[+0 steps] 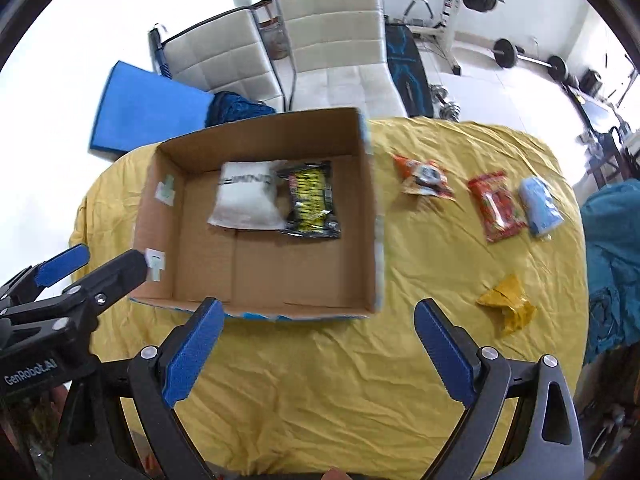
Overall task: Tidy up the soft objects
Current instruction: 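Move both grippers back toward the remaining snacks on the table, then grasp the yellow chip bag with the right gripper while the left grasps the red candy bag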
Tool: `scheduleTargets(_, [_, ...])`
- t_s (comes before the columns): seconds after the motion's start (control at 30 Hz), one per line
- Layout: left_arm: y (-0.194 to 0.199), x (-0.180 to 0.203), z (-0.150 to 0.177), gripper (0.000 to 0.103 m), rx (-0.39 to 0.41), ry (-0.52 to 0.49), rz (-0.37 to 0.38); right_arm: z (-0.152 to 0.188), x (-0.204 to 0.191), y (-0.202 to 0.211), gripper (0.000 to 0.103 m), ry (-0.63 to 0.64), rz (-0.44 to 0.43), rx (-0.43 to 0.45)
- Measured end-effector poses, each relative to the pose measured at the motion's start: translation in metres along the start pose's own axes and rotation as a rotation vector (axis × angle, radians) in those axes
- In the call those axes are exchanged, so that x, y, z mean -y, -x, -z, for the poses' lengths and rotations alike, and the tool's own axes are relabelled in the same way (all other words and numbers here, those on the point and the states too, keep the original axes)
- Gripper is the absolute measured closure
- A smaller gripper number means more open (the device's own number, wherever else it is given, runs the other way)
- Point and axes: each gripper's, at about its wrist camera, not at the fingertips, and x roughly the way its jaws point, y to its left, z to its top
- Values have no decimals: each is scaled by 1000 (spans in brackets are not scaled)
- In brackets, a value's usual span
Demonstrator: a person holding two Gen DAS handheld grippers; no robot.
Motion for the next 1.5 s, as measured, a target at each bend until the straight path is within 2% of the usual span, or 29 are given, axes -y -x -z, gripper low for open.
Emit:
scheduleTargets(0.1, [-6, 28, 0, 1, -18, -19, 24, 3, 46, -2, 5, -27, 35, -29])
scheduleTargets(0.23, [-26, 74, -3, 0, -44, -54, 39, 5, 123, -21, 5, -39, 143, -74])
scheduleTargets(0.4, [-71, 136, -6, 1, -120, -101, 25, 10, 220, -88, 5, -23, 231, -219])
scheduleTargets(0.57, [-128, 191, -9, 1, -209, -141, -18, 20, 261, -153, 8, 11, 201, -353])
scheduleTargets(0.63, [-146, 208, -10, 1, -235, -155, -28, 22, 268, -172, 16, 16, 190, -385])
scheduleTargets(0.7, [-161, 220, -10, 1, -256, -164, -41, 25, 275, -187, 43, 19, 205, -421])
scheduleTargets(0.73, [-167, 225, -11, 1, -265, -169, -47, 26, 278, -191, 47, 10, 207, -433])
scheduleTargets(0.77, [-173, 231, -12, 1, -272, -175, -52, 27, 283, -192, 49, -3, 195, -435])
scheduleTargets(0.8, [-178, 235, -13, 1, -278, -180, -58, 27, 286, -190, 56, -12, 178, -428])
scheduleTargets(0.97, [-197, 250, -22, 1, -297, -169, -63, 18, 316, -170, 66, -95, 140, -404])
scheduleTargets(1.27, [-250, 290, -59, 1, -346, -67, -1, -11, 400, -140, 68, -316, 122, -308])
scheduleTargets(1.4, [-288, 307, -76, 1, -397, -19, 8, -23, 434, -142, 68, -419, 116, -285])
scheduleTargets(1.5, [-315, 312, -87, 1, -451, 51, 50, -27, 442, -146, 68, -461, 104, -273])
